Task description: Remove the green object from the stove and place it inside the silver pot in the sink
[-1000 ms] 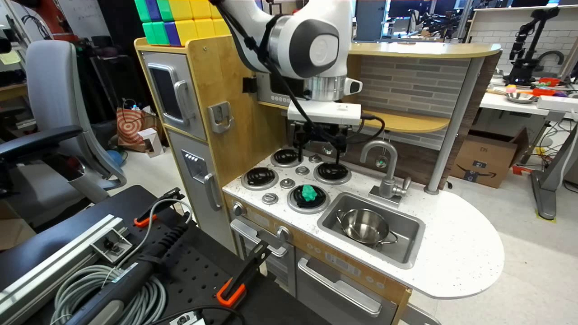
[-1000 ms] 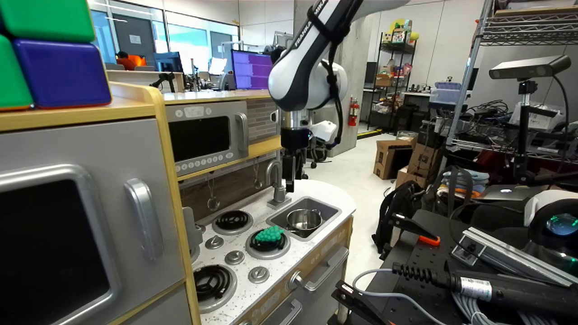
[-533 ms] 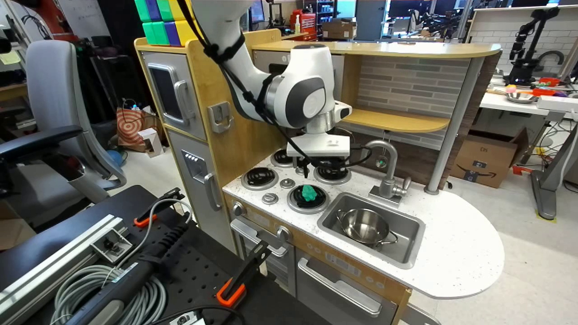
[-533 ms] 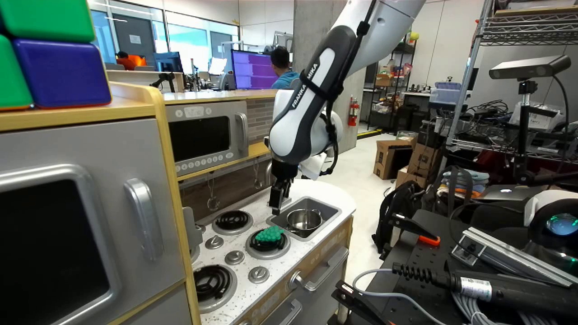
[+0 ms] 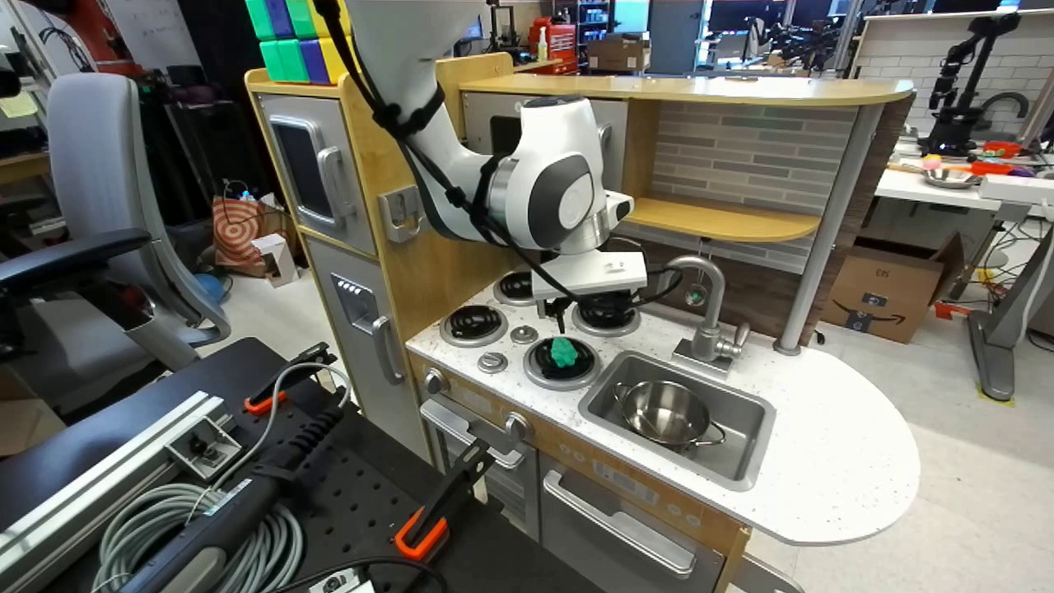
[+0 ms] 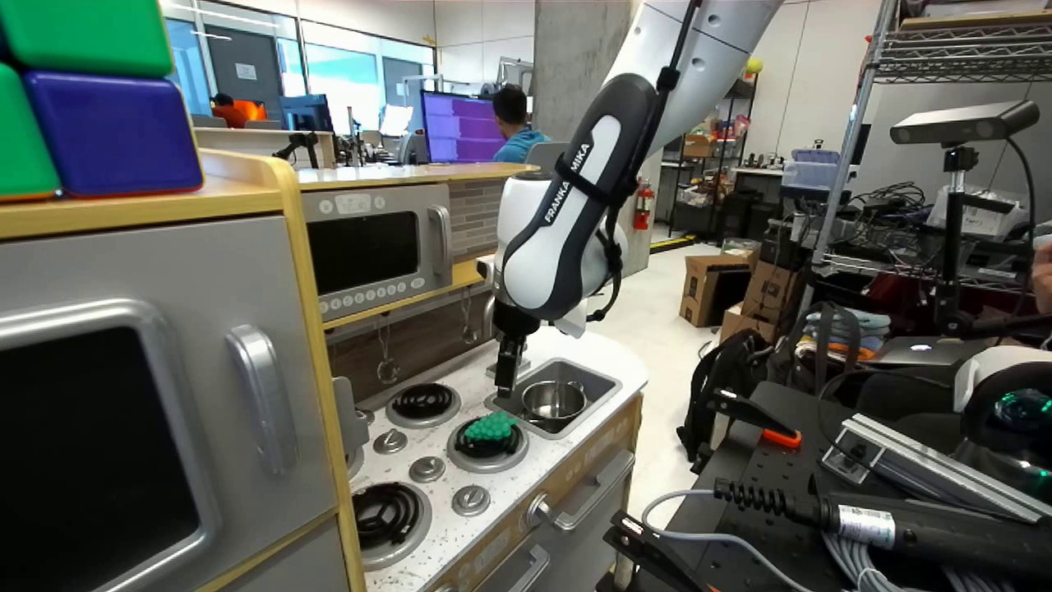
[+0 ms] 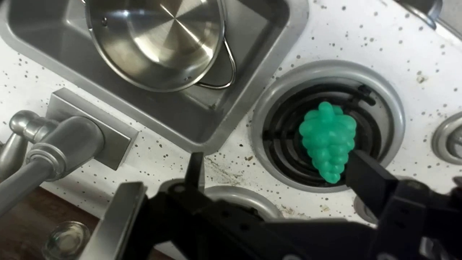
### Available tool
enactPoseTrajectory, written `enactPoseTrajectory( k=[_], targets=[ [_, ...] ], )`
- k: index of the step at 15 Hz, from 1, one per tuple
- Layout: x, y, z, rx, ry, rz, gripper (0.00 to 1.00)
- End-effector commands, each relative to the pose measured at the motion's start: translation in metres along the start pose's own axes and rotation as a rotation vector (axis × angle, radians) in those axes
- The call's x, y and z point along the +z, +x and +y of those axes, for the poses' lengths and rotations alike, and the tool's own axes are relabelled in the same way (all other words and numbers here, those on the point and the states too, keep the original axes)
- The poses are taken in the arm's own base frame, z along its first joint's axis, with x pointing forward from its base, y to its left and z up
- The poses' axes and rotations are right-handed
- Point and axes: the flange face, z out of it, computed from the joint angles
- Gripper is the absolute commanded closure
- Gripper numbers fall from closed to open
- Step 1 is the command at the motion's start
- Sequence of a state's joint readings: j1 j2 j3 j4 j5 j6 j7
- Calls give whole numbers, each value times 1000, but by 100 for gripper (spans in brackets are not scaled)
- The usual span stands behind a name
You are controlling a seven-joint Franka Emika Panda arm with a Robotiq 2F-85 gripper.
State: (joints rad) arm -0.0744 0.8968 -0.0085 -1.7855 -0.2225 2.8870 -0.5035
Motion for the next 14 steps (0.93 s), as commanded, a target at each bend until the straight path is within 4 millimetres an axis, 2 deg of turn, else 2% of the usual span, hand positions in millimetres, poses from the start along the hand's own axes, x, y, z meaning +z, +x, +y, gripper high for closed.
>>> enactPoseTrajectory(
  k=[1, 3, 4, 9, 14],
  targets=[
    [-12, -3, 16, -191, 25, -44, 0],
    [-12, -2, 18, -291, 47, -58, 0],
    [-4, -5, 13, -197, 25, -48, 0],
    [-4, -4, 15, -251, 28, -44, 0],
    [-2, 0, 1, -235, 70, -48, 0]
  ],
)
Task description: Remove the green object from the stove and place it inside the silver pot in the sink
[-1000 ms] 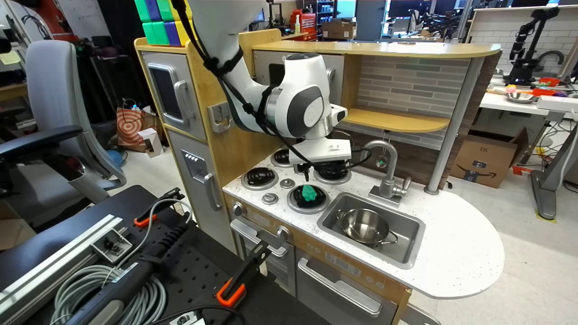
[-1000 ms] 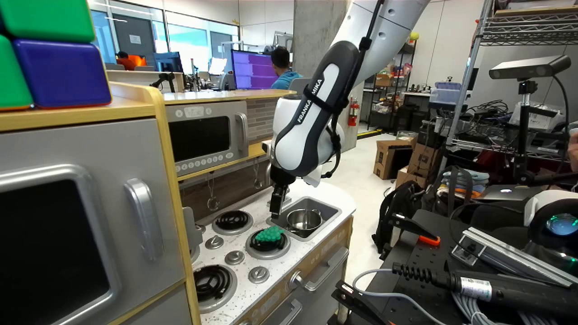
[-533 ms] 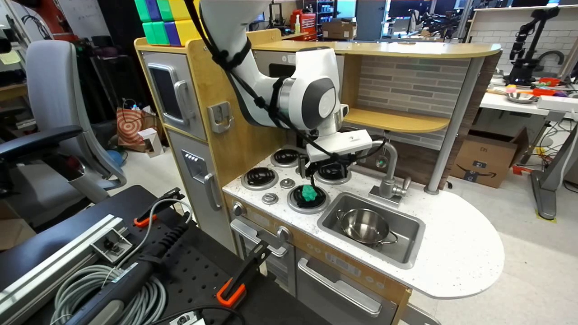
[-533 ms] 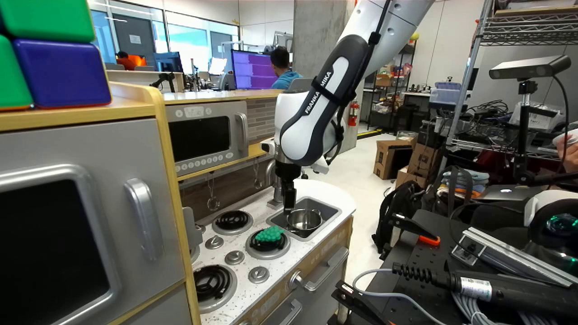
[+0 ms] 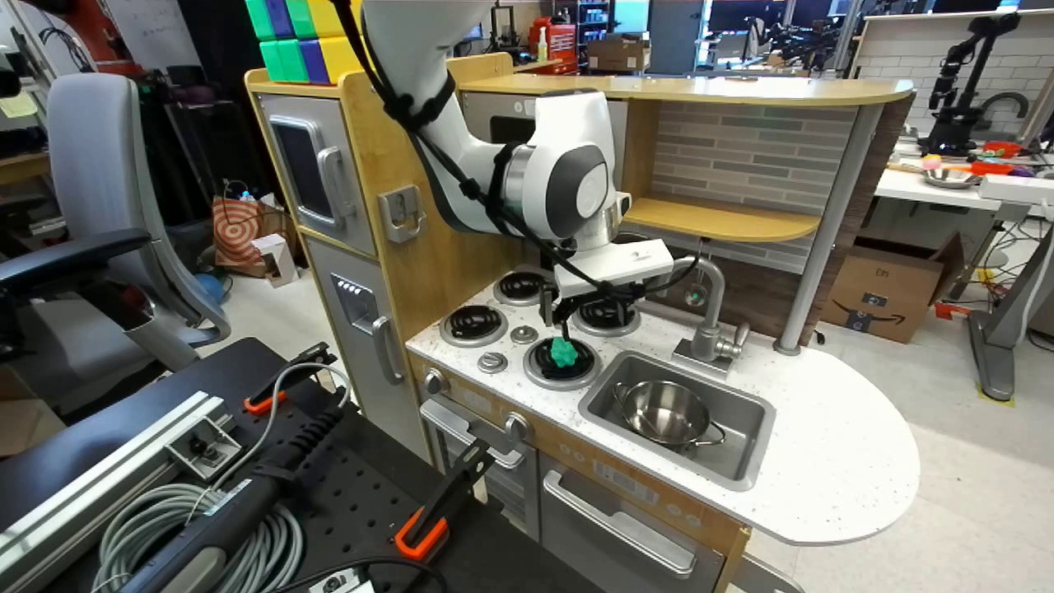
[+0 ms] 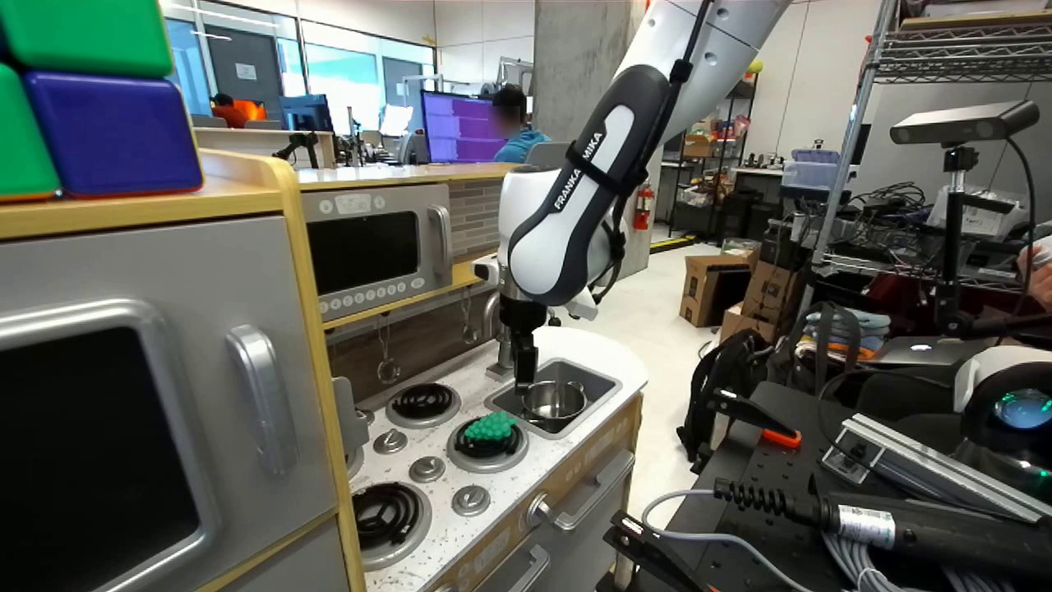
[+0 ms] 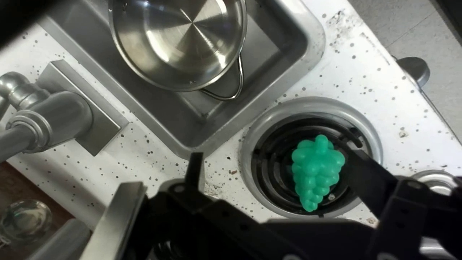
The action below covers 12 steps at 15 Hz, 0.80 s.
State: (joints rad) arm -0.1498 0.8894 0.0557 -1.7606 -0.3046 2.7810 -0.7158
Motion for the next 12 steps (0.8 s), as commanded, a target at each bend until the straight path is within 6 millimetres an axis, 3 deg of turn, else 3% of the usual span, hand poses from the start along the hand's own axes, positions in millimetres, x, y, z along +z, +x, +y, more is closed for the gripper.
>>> enactPoseTrajectory(
  k=[1, 10, 12],
  targets=[
    [1, 8, -9, 5, 35, -1, 0],
    [14, 30, -26, 24, 49, -57, 0],
    [9, 25, -29, 1, 71, -56, 0]
  ],
)
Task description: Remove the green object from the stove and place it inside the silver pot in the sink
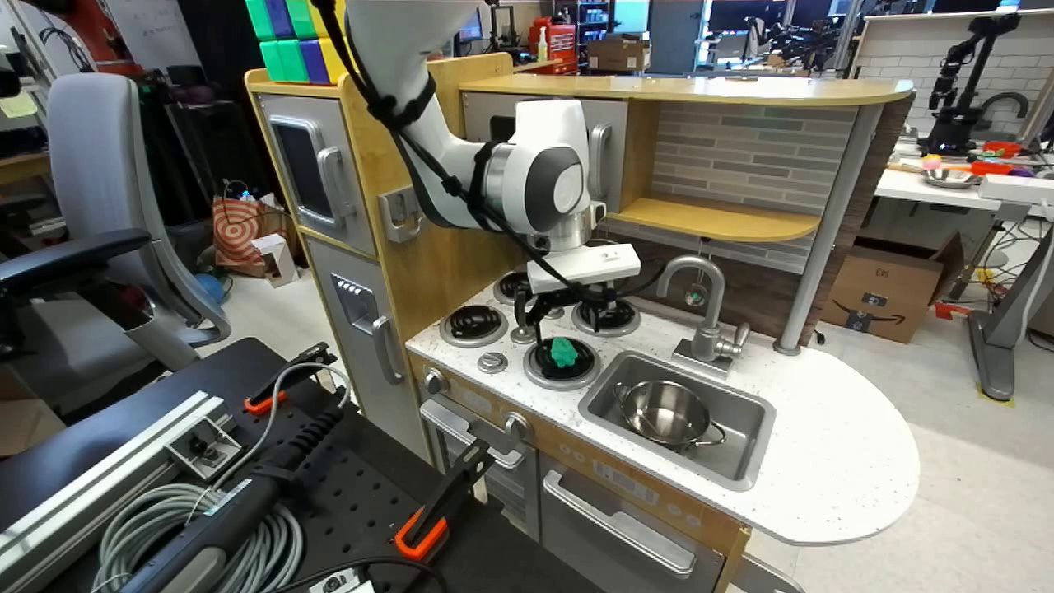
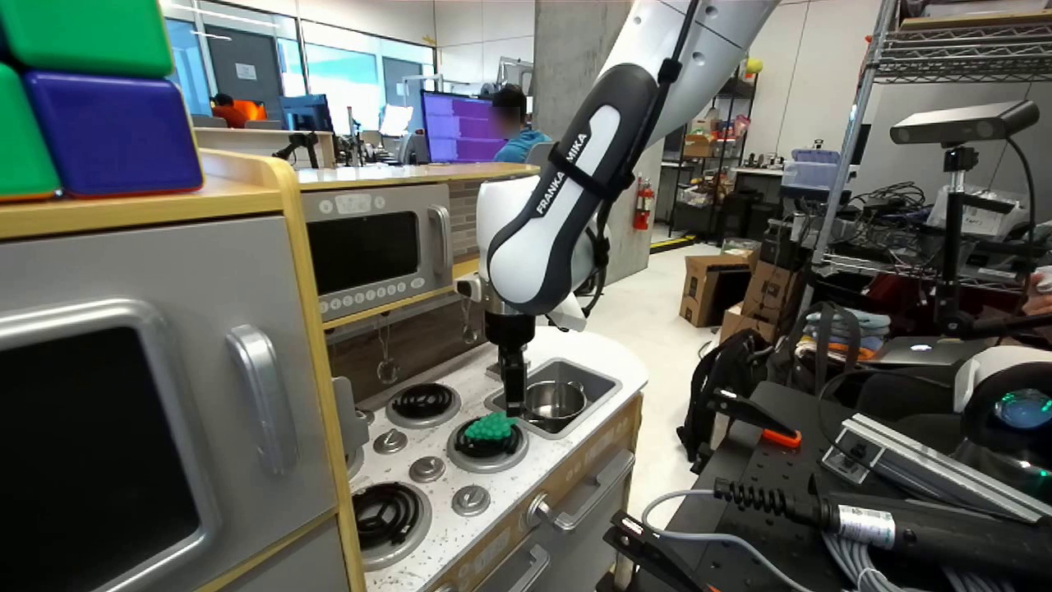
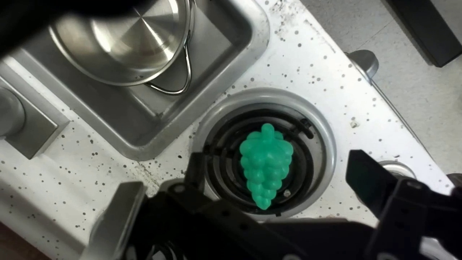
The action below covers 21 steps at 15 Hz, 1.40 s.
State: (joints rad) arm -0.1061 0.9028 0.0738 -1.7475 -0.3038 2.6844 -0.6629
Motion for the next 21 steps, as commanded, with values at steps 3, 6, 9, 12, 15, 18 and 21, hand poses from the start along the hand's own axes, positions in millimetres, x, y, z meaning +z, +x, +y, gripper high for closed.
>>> enactPoseTrajectory(
  k=[3, 6, 9, 12, 15, 18, 21],
  targets=[
    [4, 6, -1, 37, -6, 11, 0],
    [10, 16, -3, 64, -38, 22, 0],
    [16, 27, -7, 79, -49, 11, 0],
    [23, 37, -11, 93, -41, -11, 0],
    [31, 40, -5, 129, -40, -32, 0],
    [42, 37, 3, 169, -35, -66, 0],
    [51, 37, 11, 191, -14, -115, 0]
  ],
)
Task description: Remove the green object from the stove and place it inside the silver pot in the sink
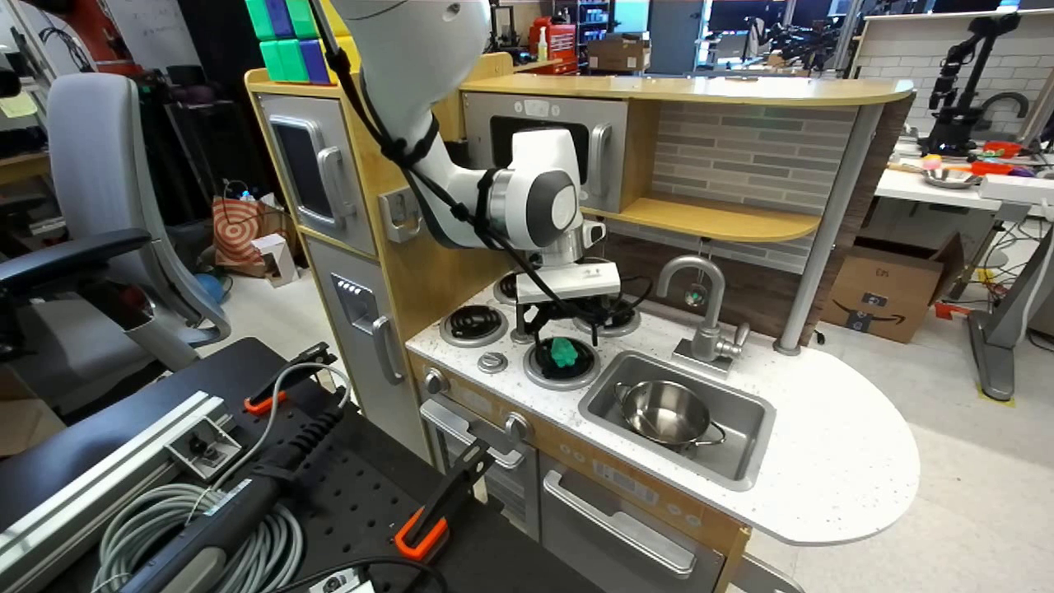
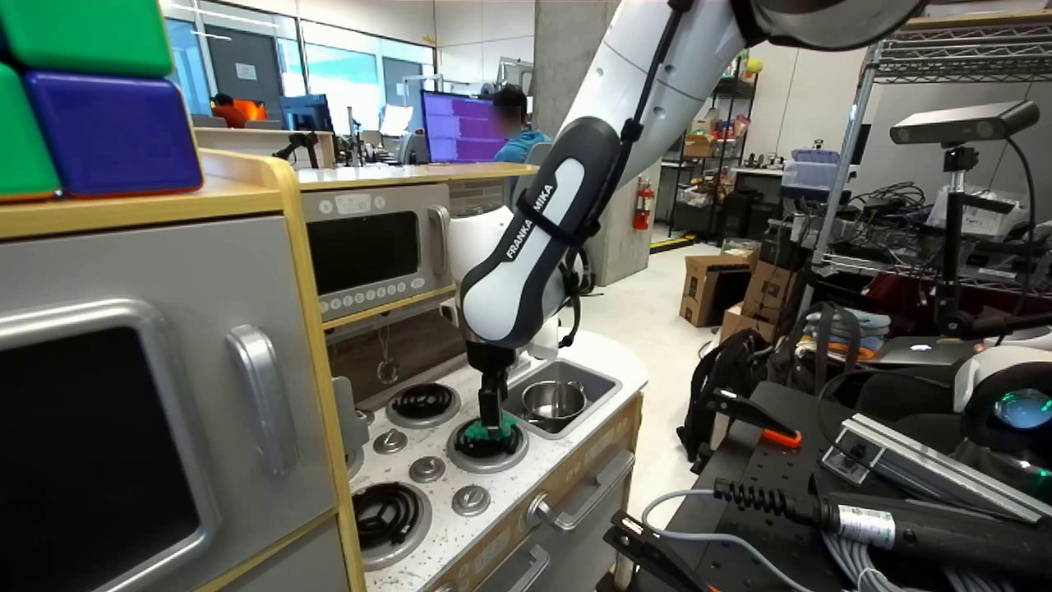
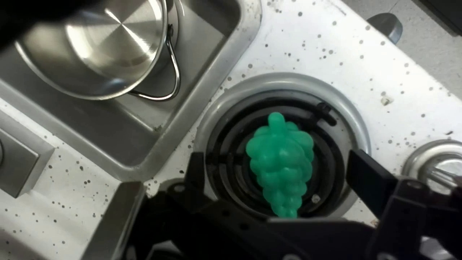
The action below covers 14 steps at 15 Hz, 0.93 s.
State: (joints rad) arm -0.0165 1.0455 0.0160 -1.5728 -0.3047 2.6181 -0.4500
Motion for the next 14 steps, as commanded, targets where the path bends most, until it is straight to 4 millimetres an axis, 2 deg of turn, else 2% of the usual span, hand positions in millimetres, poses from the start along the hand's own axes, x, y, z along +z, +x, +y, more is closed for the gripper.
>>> enactPoseTrajectory(
  k=[1, 2, 3, 5, 6, 10, 11, 14],
  targets=[
    [14, 12, 10, 32, 1, -72, 0],
    [16, 14, 11, 34, 3, -85, 0],
    [17, 16, 10, 32, 9, -95, 25],
    [19, 22, 10, 29, 11, -105, 34],
    [19, 25, 10, 28, 11, -106, 44],
    [19, 28, 14, 36, 33, -122, 73],
    [17, 27, 18, 45, 37, -118, 77],
    [-2, 5, 38, 109, 46, -78, 77]
  ],
)
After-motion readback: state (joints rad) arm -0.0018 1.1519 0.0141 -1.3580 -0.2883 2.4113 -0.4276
